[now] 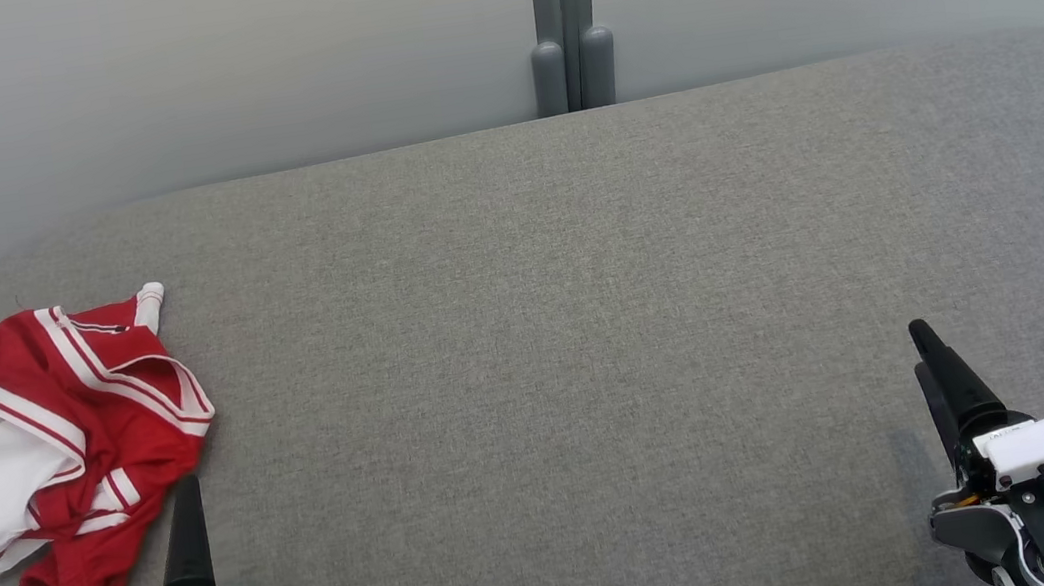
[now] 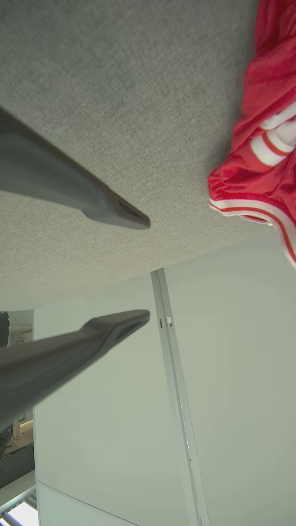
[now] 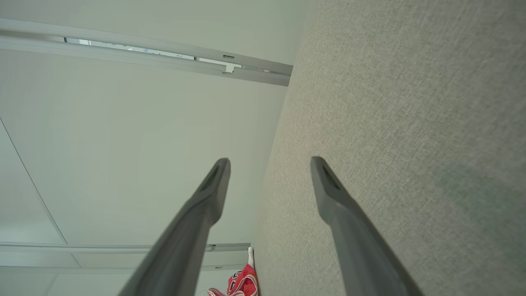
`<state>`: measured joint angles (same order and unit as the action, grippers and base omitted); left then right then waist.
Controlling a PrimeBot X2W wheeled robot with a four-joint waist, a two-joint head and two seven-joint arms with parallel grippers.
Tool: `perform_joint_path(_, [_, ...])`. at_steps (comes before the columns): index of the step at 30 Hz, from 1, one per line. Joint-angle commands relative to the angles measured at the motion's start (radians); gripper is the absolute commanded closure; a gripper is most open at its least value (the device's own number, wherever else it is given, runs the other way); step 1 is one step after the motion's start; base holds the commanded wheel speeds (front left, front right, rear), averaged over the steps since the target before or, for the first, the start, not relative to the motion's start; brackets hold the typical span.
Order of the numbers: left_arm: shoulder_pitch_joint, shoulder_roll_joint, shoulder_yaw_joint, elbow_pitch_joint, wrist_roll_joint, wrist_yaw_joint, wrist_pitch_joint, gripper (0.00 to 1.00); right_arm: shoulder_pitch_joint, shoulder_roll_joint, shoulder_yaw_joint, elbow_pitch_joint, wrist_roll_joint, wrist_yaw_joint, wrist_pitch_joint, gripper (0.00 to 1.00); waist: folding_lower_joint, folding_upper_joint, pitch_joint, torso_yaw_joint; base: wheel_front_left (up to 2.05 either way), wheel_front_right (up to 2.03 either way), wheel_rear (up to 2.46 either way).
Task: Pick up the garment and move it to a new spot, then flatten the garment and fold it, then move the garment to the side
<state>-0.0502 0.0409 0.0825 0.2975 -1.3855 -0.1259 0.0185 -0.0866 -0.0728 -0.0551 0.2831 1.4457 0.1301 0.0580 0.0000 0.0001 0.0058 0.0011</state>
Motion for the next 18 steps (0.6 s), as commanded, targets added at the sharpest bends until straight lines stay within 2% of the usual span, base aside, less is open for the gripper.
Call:
perform_joint_path(1, [-0.011,0.007,-0.002,-0.011,0.045,-0.002,-0.009,0.00,-0.018,-0.011,0.005,-0.022,-0.036,0.000,-0.012,0.00,0.0000,-0.0001,0.000,0.000,0.00,0.00,0.00])
perform_joint_path(9, [-0.001,0.011,-0.020,-0.008,0.273,0.005,-0.044,0.00,-0.014,-0.023,0.037,-0.025,-0.237,0.000,-0.052,0.00,0.0000,-0.0001,0.001,0.002,0.00,0.00,0.00])
perform_joint_path(18, [0.006,0.014,-0.042,0.003,0.445,0.022,-0.077,0.00,-0.012,-0.031,0.064,-0.030,-0.417,0.000,-0.089,0.00,0.0000,-0.0001,0.002,0.002,0.00,0.00,0.00])
